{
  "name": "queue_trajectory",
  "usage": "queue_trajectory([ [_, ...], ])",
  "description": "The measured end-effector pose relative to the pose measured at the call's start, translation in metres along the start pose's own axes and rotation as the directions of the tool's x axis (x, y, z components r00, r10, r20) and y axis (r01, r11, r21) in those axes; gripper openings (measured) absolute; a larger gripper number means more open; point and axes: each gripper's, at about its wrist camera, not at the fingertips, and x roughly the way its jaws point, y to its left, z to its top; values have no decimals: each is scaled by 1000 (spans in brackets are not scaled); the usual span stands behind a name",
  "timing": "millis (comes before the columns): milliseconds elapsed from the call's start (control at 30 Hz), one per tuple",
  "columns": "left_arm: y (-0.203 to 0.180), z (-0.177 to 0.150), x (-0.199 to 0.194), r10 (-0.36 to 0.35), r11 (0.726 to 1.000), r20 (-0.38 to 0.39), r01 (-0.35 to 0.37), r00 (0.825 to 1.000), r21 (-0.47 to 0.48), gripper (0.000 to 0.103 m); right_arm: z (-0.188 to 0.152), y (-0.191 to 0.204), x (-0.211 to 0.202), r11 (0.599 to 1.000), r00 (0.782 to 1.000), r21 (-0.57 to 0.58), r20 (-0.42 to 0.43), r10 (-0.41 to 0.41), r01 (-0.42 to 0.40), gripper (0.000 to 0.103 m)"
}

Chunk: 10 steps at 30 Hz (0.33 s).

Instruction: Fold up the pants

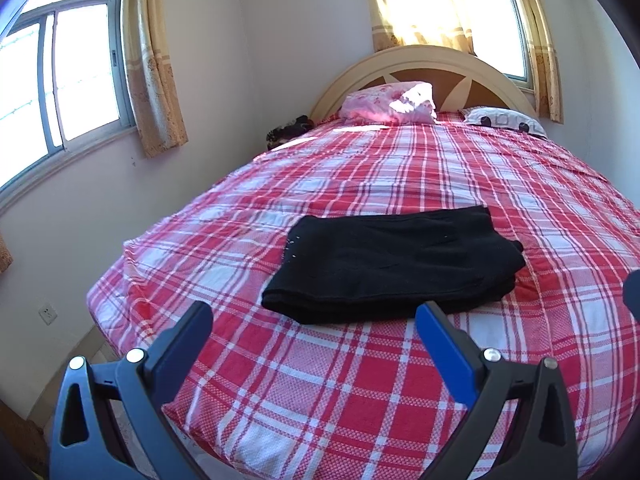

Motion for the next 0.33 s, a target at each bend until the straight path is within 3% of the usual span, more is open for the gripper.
queue_trajectory([
  [333,-4,-1,1,-9,1000,-14,9,1000,5,103,0,-1,-1,1000,1000,6,-8,-2,2,72],
])
